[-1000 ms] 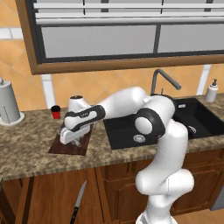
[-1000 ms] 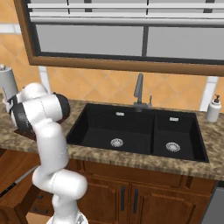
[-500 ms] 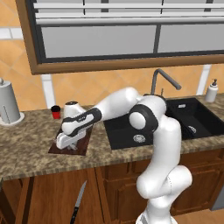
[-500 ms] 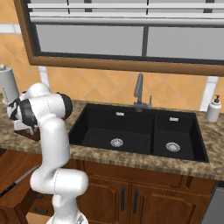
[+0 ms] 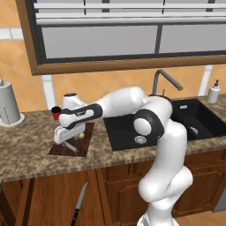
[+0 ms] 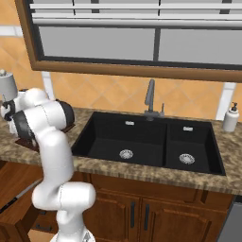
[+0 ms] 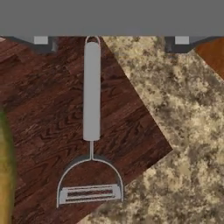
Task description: Place the appropriate cutting tool for cutting the cucumber skin on the cutting board.
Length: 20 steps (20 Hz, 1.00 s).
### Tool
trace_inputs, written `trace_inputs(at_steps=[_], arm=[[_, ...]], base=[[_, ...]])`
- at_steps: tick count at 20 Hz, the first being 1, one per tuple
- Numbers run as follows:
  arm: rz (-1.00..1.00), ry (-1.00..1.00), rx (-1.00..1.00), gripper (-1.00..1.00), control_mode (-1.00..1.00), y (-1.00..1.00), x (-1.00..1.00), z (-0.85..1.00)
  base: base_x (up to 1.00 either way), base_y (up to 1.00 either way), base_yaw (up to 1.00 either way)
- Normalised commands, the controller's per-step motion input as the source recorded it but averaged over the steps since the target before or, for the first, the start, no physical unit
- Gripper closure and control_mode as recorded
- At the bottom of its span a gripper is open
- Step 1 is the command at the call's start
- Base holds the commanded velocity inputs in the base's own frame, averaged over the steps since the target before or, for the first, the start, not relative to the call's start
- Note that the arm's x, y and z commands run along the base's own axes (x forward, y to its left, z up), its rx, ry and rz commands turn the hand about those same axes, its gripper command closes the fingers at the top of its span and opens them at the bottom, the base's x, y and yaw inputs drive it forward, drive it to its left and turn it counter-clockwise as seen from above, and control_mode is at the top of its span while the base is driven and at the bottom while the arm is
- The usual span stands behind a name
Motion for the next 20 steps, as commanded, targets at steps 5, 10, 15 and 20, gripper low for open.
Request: trace_inputs(at_steps=[5,10,15,20], arm=[[-0.10,-0.08,0.06,-1.00,-1.00,-0.44,-0.99,0.83],[-0.18,-0.18,0.02,-1.00,-1.00,-0.69,-1.00,0.32],[-0.15,-0.18,0.03,-1.00,-1.00,-0.71,-1.00,0.19],[-0.17,-0.15,0.04,-1.00,-1.00,-0.64,-1.00,0.18]], base=[[0.00,0.00,0.00],[0.00,0.00,0.00],[0.00,0.00,0.00],[0.00,0.00,0.00]])
